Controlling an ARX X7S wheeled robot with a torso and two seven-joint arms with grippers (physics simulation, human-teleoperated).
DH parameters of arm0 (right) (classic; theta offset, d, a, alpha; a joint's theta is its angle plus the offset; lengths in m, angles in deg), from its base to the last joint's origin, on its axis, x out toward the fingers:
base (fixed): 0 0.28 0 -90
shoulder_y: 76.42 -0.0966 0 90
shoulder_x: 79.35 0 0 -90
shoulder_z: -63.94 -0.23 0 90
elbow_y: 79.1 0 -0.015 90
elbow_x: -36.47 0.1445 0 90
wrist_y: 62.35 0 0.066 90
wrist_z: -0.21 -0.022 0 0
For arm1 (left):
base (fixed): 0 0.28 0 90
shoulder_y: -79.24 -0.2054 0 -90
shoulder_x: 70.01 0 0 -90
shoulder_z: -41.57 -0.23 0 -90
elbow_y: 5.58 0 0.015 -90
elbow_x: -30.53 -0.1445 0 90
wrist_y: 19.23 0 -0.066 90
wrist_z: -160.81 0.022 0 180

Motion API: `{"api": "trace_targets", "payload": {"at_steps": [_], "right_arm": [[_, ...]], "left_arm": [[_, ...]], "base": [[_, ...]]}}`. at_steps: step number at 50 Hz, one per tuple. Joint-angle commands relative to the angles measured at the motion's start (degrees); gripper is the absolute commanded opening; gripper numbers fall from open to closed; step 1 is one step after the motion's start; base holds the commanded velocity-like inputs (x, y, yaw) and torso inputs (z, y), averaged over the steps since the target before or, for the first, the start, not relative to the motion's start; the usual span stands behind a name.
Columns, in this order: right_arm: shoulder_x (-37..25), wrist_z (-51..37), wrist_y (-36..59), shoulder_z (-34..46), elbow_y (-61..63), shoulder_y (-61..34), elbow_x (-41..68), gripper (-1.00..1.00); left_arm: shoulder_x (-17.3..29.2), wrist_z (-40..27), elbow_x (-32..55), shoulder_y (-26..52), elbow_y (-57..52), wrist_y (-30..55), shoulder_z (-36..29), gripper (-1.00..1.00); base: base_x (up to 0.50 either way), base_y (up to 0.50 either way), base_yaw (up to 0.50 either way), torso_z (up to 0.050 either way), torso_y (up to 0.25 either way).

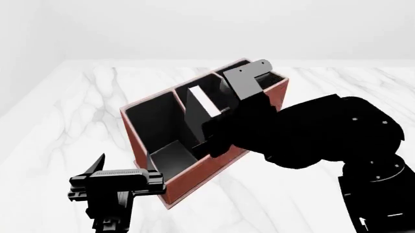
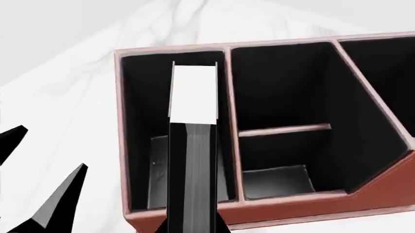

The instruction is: Pick up the book and place it in the left compartment of the caddy.

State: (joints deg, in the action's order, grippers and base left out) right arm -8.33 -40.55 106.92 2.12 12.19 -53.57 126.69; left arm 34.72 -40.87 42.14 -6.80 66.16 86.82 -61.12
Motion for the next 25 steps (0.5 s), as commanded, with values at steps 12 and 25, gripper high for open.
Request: {"api": "trace_targets", "payload": {"at_steps": [12, 25], "right_arm": [[11.5, 19.5, -11.8, 12.6, -18.2, -5.7, -22.8, -1.00], [15.9, 22.9, -18.1, 19.4, -24.5, -3.3, -29.1, -1.00]], "left_arm": [[-0.8, 1.6, 0.5, 0.5, 0.8, 0.1, 1.4, 1.00], [-0.5, 1.4, 0.8, 0.4, 0.8, -0.2, 1.2, 1.00]], "base": [[0.00, 0.00, 0.00, 0.000, 0.002], [0.00, 0.00, 0.00, 0.000, 0.001]]}}
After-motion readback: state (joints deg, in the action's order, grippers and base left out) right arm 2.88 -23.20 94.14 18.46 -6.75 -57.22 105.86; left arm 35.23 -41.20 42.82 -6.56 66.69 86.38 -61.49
